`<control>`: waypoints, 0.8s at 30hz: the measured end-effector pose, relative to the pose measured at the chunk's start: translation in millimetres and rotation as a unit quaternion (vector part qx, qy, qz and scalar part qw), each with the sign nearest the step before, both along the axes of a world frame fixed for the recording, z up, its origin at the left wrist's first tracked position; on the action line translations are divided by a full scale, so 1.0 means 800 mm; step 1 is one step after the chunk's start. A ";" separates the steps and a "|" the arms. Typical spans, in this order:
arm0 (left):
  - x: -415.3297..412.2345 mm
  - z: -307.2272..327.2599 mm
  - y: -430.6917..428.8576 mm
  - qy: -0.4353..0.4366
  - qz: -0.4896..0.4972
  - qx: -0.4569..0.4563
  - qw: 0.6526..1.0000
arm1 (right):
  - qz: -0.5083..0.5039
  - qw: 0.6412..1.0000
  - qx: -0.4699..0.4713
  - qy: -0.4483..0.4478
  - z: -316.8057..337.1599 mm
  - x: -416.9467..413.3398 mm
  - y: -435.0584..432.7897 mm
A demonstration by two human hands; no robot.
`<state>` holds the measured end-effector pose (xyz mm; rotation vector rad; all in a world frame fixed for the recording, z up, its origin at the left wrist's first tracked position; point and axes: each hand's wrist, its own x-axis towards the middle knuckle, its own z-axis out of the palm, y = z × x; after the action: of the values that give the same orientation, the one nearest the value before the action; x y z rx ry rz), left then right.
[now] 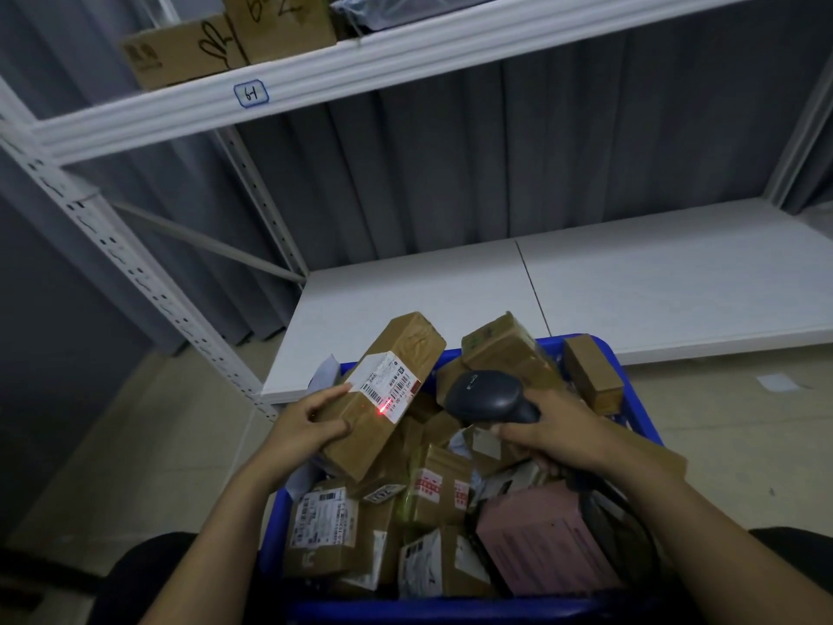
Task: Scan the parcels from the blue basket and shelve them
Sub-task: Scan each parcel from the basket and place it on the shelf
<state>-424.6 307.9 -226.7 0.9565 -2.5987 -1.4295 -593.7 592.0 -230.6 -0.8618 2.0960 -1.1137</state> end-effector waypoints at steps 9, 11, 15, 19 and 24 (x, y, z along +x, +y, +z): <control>0.001 0.010 0.012 0.036 0.009 -0.006 0.999 | -0.011 0.998 -0.054 -0.011 0.008 0.005 -0.003; -0.004 0.015 0.020 0.063 0.011 -0.005 0.998 | -0.034 0.996 -0.085 -0.017 0.011 0.009 -0.001; -0.028 0.039 0.047 0.134 -0.013 0.019 0.991 | -0.089 0.980 -0.164 -0.075 0.026 0.020 0.005; -0.063 0.079 0.087 0.188 -0.042 0.076 0.978 | -0.163 0.940 -0.275 -0.120 0.054 0.031 0.011; -0.102 0.132 0.143 0.235 -0.082 0.115 0.962 | -0.257 0.897 -0.352 -0.078 0.104 0.026 0.030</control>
<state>-506.0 422.1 -120.8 0.3497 -2.2338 -1.7675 -572.6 616.3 -147.3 -0.4780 1.8248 -2.2269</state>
